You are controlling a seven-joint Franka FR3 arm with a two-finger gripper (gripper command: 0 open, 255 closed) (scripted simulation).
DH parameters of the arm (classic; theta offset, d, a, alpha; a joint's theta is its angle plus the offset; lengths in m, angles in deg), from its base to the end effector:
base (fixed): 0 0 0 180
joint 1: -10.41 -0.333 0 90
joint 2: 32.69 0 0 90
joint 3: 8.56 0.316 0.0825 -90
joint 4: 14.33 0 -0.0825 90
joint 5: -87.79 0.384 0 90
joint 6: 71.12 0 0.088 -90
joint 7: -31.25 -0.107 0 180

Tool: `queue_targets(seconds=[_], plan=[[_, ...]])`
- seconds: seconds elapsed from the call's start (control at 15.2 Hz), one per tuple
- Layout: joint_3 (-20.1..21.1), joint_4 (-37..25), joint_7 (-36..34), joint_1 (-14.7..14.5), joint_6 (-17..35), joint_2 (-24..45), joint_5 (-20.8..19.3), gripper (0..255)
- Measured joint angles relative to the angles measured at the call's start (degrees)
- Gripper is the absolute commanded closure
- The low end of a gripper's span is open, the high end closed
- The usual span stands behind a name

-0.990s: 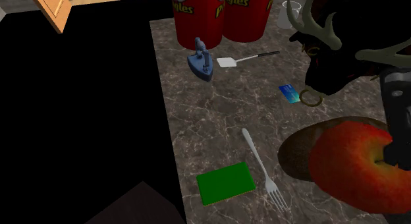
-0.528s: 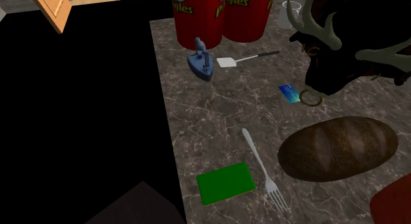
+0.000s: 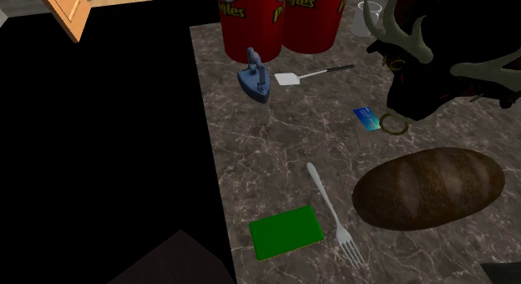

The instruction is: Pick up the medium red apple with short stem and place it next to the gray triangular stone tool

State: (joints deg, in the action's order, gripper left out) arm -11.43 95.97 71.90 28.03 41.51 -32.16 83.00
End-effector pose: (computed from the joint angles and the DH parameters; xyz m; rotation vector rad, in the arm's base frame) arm 0.5274 -0.2028 0.4848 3.0024 0.5818 -0.0194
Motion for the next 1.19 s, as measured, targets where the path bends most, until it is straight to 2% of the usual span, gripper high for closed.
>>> queue_targets(seconds=[0.33, 1.19], plan=[[-2.3, -5.2, 5.1, 2.5, -0.3, 4.5, 0.6, 255], [-2.5, 0.8, 4.9, 2.8, 8.5, 7.4, 0.6, 255]])
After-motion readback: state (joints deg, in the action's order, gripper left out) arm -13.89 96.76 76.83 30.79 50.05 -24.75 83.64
